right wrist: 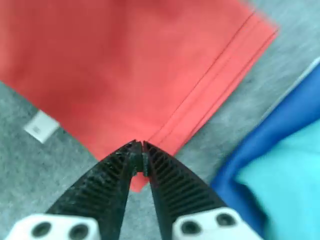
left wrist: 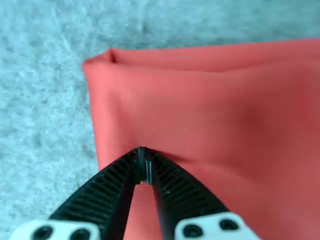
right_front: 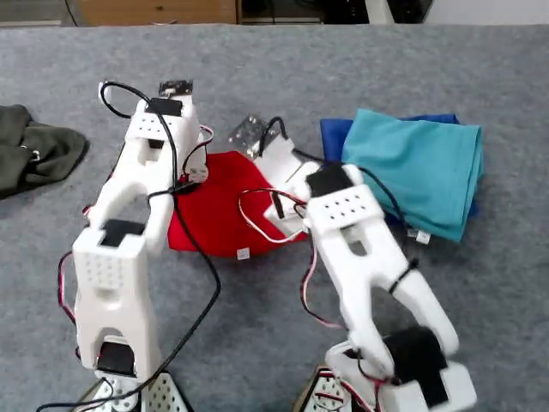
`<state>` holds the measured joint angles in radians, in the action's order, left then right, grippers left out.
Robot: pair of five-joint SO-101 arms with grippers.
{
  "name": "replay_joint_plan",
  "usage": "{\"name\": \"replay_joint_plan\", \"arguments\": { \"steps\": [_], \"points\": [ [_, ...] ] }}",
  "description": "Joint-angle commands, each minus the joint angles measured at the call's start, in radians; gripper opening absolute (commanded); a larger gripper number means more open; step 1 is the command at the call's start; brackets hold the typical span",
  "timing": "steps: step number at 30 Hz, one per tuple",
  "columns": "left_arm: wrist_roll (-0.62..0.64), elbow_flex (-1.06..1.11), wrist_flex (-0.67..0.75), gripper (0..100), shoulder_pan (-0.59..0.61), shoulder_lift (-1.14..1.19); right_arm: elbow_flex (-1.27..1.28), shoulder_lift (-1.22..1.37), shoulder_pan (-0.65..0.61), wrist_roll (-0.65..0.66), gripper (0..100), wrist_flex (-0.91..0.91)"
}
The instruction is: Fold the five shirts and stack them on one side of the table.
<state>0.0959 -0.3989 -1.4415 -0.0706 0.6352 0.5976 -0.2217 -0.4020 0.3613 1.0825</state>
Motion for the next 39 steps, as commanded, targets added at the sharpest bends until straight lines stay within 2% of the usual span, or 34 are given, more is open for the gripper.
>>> {"name": "replay_joint_plan", "arguments": {
  "steps": [1,3,7,9,13,18,20,25,32,36,39],
  "points": [
    [0.051,-0.244,-0.084,2,0.055,0.11,0.036,0.027,-0.008,-0.009,0.5,-0.037],
    [0.052,-0.373,-0.121,2,0.084,0.177,0.087,0.036,-0.008,-0.009,0.5,-0.103],
    [0.044,-0.586,-0.176,2,0.12,0.298,0.229,0.074,-0.01,0.043,0.5,-0.365],
    [0.044,-0.681,-0.218,2,0.124,0.348,0.242,0.079,-0.008,0.044,0.5,-0.408],
    [0.044,-0.827,-0.31,2,0.115,0.421,0.189,0.016,-0.008,0.044,0.5,-0.322],
    [0.043,-0.914,-0.319,2,0.129,0.409,0.107,-0.174,-0.008,0.044,0.9,-0.126],
    [0.0,-0.928,-0.319,2,0.13,0.355,0.105,-0.26,-0.007,0.051,0.9,-0.095],
    [-0.083,-0.832,-0.321,2,0.132,0.173,0.137,-0.438,-0.007,0.051,0.9,-0.018],
    [-0.181,-0.483,-0.319,2,0.195,-0.231,0.251,-0.475,0.002,0.052,1.0,-0.009],
    [-0.275,-0.296,-0.301,2,0.249,-0.444,0.208,-0.38,-0.008,0.044,11.3,-0.034],
    [-0.313,-0.146,-0.195,3,0.258,-0.466,0.134,-0.245,-0.024,0.032,16.5,-0.025]
  ]
}}
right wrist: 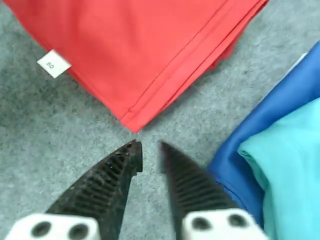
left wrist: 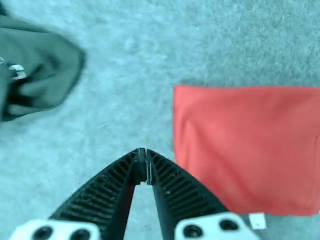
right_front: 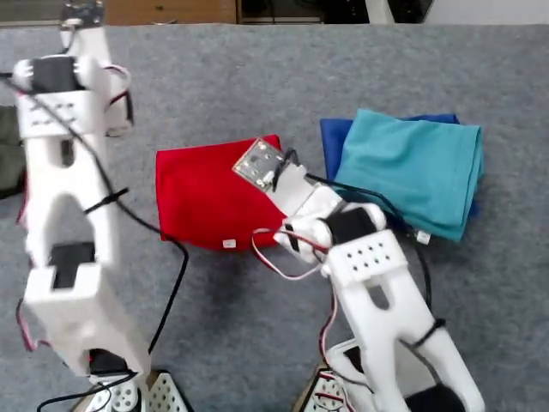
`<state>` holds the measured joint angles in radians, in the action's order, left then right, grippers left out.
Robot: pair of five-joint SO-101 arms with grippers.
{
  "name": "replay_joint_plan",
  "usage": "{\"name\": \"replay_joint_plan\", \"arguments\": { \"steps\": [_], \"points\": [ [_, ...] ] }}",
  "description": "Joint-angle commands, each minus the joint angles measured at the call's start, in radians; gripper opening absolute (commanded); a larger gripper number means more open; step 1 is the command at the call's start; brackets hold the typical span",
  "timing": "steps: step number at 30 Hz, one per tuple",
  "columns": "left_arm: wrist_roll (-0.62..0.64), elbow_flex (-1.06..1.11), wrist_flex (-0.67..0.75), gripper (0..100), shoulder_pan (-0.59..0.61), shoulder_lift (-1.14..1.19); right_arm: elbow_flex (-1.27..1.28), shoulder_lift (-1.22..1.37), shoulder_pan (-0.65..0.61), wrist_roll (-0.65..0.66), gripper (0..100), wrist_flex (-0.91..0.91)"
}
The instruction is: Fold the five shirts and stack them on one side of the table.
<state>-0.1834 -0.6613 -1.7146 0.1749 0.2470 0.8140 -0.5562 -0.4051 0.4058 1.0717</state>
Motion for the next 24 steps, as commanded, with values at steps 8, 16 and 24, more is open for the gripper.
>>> {"name": "replay_joint_plan", "arguments": {
  "steps": [8,16,24],
  "points": [
    [0.186,0.371,0.21,22,0.012,-0.015,-0.286,0.371,-0.091,-0.255,26.0,0.0],
    [0.253,0.296,0.272,22,-0.04,0.185,-0.323,0.47,-0.101,-0.393,35.8,-0.046],
    [0.341,0.06,0.255,22,-0.078,0.427,-0.323,0.631,-0.101,-0.397,35.8,-0.101]
  ]
}}
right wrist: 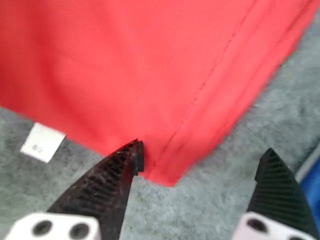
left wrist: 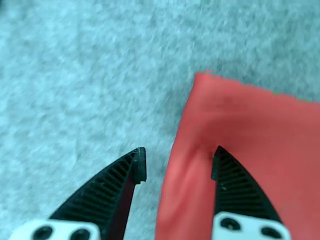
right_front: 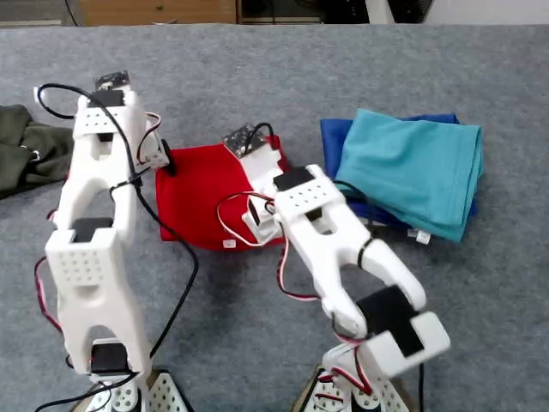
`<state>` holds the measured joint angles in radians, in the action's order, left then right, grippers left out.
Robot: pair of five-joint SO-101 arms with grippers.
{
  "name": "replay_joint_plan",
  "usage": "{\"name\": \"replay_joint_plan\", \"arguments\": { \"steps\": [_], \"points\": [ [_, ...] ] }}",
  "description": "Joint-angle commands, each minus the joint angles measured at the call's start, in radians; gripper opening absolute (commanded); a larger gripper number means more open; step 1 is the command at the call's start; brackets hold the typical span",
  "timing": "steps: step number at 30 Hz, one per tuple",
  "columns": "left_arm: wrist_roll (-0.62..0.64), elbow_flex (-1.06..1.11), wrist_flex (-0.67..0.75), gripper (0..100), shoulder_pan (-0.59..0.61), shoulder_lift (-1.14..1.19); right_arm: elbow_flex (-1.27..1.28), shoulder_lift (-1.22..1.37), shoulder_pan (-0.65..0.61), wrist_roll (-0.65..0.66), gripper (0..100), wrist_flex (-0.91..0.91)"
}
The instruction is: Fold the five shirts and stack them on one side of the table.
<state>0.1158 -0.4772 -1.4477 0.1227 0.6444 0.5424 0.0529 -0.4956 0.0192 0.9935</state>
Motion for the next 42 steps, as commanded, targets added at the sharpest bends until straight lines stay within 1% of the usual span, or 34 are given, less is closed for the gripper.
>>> {"name": "replay_joint_plan", "arguments": {
  "steps": [1,7,9,11,13,16,18,20,23,27,29,33,39,42],
  "points": [
    [0.063,-0.158,-0.012,22,-0.028,0.056,-0.053,0.036,-0.01,-0.011,35.8,-0.023],
    [0.157,-0.341,-0.014,22,-0.021,0.232,-0.059,0.068,-0.013,-0.008,35.7,-0.044],
    [0.16,-0.382,-0.014,19,-0.021,0.277,-0.068,0.076,-0.015,-0.008,35.6,-0.041],
    [0.155,-0.413,-0.014,14,-0.025,0.312,-0.073,0.077,-0.015,-0.003,34.1,-0.044],
    [0.155,-0.44,-0.014,9,-0.025,0.338,-0.073,0.077,-0.015,-0.002,29.1,-0.06],
    [0.155,-0.468,-0.014,4,-0.02,0.358,-0.073,0.079,-0.015,-0.002,16.7,-0.071],
    [0.155,-0.474,-0.014,3,-0.02,0.36,-0.073,0.079,-0.015,-0.005,8.5,-0.072],
    [0.155,-0.474,-0.014,3,-0.025,0.358,-0.084,0.079,-0.01,-0.006,4.1,-0.068],
    [0.153,-0.474,-0.014,3,-0.028,0.358,-0.101,0.096,-0.008,-0.009,3.7,-0.058],
    [0.153,-0.474,-0.02,2,-0.021,0.358,-0.186,0.156,-0.007,-0.003,3.1,0.026],
    [0.147,-0.479,-0.054,2,-0.02,0.358,-0.236,0.197,0.004,-0.003,0.9,0.058],
    [0.115,-0.559,-0.129,2,-0.026,0.367,-0.32,0.26,0.038,-0.006,0.5,0.118],
    [0.11,-0.606,-0.141,2,-0.029,0.358,-0.337,0.266,0.048,-0.002,0.2,0.129],
    [0.043,-0.672,-0.203,2,-0.04,0.358,-0.337,0.231,0.047,-0.002,0.2,0.132]
  ]
}}
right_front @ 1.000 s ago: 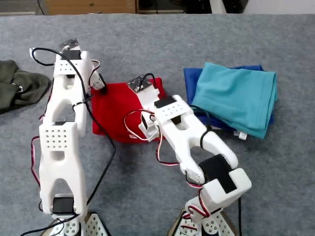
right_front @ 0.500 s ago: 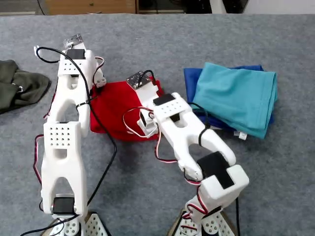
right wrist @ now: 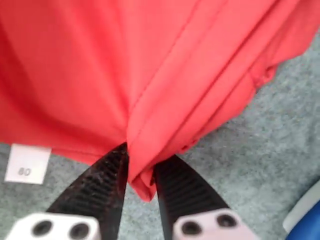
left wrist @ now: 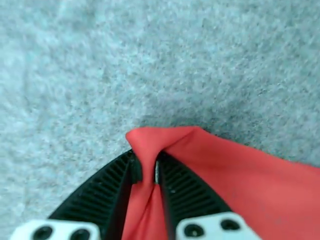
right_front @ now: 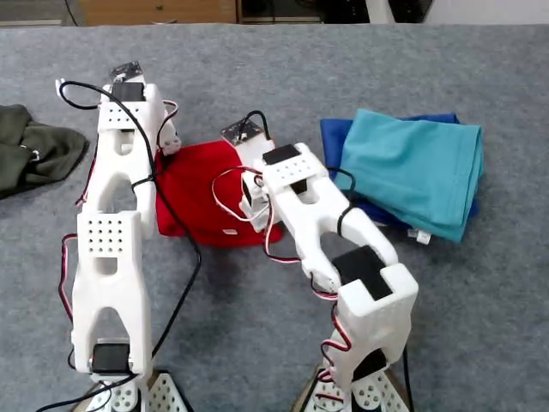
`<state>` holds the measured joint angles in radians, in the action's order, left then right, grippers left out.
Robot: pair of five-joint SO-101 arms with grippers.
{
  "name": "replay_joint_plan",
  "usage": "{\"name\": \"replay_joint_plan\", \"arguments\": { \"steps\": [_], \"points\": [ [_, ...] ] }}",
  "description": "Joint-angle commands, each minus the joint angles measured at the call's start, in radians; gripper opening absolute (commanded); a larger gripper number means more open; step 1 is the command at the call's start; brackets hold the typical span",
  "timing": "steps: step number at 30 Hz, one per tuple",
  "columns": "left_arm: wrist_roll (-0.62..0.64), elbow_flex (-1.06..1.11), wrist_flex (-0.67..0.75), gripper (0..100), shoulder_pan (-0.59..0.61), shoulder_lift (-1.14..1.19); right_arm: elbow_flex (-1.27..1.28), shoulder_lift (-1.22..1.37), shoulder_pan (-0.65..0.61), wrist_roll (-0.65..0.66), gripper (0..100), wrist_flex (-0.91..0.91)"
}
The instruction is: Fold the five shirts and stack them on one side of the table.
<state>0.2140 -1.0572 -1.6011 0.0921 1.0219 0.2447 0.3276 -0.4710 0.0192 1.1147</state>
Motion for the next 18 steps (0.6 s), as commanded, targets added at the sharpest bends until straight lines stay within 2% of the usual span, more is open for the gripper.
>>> {"name": "replay_joint_plan", "arguments": {
  "steps": [1,4,9,18],
  "points": [
    [-0.057,-0.124,-0.084,2,-0.021,-0.013,-0.039,-0.059,0.022,-0.002,0.2,0.012],
    [-0.043,-0.221,-0.143,2,-0.043,-0.01,-0.035,-0.105,0.024,0.0,0.2,0.014],
    [-0.043,-0.35,-0.16,2,-0.061,-0.028,-0.041,-0.203,0.025,0.0,0.2,0.044],
    [-0.043,-0.299,-0.158,2,-0.057,-0.18,-0.045,-0.352,0.027,0.0,0.2,0.049]
  ]
}}
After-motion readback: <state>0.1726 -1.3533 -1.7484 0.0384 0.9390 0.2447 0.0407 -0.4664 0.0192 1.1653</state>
